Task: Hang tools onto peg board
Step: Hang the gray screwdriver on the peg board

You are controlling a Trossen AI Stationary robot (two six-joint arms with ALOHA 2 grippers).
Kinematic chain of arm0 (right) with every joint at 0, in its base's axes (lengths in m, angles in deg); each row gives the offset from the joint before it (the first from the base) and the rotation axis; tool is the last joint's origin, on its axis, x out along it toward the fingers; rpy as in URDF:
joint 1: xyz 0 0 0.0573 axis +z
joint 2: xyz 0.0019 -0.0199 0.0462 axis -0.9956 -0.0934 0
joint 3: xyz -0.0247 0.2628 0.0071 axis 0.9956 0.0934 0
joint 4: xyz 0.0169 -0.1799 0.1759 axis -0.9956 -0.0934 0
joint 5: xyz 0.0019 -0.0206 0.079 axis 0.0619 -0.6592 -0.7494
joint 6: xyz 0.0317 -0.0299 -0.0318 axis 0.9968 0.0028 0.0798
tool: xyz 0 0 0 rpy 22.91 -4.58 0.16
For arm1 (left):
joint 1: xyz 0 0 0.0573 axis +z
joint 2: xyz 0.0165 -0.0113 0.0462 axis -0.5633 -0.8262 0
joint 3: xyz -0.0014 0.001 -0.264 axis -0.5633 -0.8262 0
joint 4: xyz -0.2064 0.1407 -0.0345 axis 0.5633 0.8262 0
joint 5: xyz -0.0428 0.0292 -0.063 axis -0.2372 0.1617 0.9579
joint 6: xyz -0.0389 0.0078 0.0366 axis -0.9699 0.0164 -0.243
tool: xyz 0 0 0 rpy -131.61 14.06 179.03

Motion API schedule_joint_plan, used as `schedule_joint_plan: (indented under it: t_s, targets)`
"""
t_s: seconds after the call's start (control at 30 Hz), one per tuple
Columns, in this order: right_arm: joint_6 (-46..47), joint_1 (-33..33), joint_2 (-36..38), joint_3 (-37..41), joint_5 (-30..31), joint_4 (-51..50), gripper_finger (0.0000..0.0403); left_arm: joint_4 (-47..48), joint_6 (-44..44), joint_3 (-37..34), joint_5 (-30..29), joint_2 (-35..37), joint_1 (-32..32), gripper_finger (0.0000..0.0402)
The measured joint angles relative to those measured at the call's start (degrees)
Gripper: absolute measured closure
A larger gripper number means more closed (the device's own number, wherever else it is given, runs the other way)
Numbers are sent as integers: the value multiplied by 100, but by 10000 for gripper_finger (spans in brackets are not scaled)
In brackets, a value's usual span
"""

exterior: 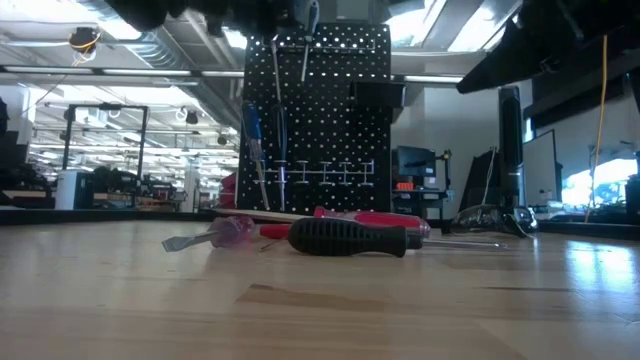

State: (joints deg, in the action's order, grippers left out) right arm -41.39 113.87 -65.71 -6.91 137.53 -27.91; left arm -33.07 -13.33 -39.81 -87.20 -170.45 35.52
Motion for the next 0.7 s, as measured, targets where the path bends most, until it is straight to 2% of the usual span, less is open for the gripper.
schedule_joint_plan:
  t_s: [0.1, 0.23, 0.43, 0.7]
  targets:
    - [-74, 0, 0, 0, 63, 30, 164, -530, -6, -135, 180, 0, 256, 385]
    - [-80, 0, 0, 0, 245, 34, 164, -481, -192, -114, 509, -2, 667, 380]
    - [-80, 0, -2, 0, 254, 32, 164, -493, -965, -114, 1494, -27, 1304, 385]
    - [-80, 0, -100, 2, 306, 32, 164, -439, -1921, -59, 2176, -293, 1792, 383]
